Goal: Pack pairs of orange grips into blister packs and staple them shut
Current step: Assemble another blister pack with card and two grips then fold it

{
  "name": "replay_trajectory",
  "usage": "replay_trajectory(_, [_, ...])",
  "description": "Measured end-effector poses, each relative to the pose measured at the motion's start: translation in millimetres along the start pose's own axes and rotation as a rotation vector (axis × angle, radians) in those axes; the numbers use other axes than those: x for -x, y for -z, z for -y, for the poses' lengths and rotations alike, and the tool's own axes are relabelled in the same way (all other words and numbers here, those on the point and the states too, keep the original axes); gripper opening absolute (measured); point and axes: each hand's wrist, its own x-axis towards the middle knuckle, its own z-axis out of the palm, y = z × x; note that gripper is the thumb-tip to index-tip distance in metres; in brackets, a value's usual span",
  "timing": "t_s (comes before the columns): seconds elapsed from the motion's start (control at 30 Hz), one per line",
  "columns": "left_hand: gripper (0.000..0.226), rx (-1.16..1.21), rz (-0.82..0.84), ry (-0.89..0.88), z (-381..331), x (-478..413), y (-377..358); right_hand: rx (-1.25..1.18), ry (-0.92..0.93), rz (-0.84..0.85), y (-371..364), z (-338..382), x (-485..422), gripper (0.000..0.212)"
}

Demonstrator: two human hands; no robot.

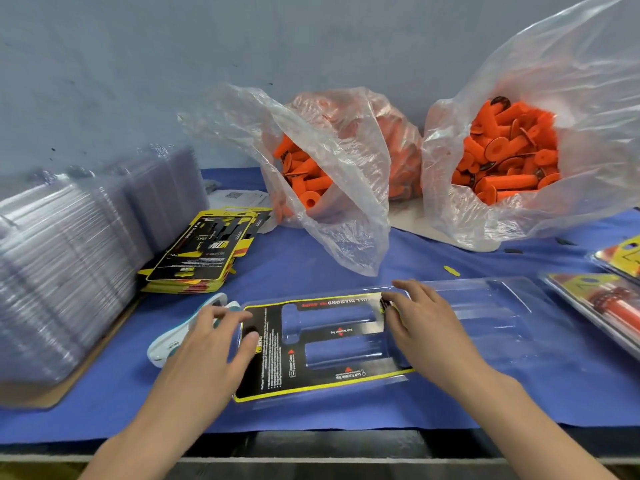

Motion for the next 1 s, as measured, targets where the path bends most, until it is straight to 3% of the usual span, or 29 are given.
replay_trajectory(0.2, [0.031,-0.025,0.087,-0.25,0,-2,-15,0.014,-0.101,-0.01,4,1,1,0.034])
replay_trajectory(0.5, [0.038,-0.136,0.039,-0.256,1,-8,-18,-0.003,-0.14,0.007,7,3,1,0.034])
replay_trajectory(0.63, [0.037,-0.131,0.0,-0.303,-5,-14,-14,0.102,-0.155,0.01,9,7,2,0.037])
replay_trajectory(0.8, [0.041,-0.009,0.016,-0.377,-24,-26,-13,-0.012,0.061,-0.11,18,23,-6,0.038])
replay_trajectory(0.9, [0.046,-0.029,0.086,-0.444,-36,-34,-21,-0.139,0.178,-0.041,10,40,-9,0.038])
replay_trajectory(1.0, [0.052,-0.1,0.152,-0.475,-38,-37,-32,-0.081,0.192,0.035,-3,41,-11,0.042])
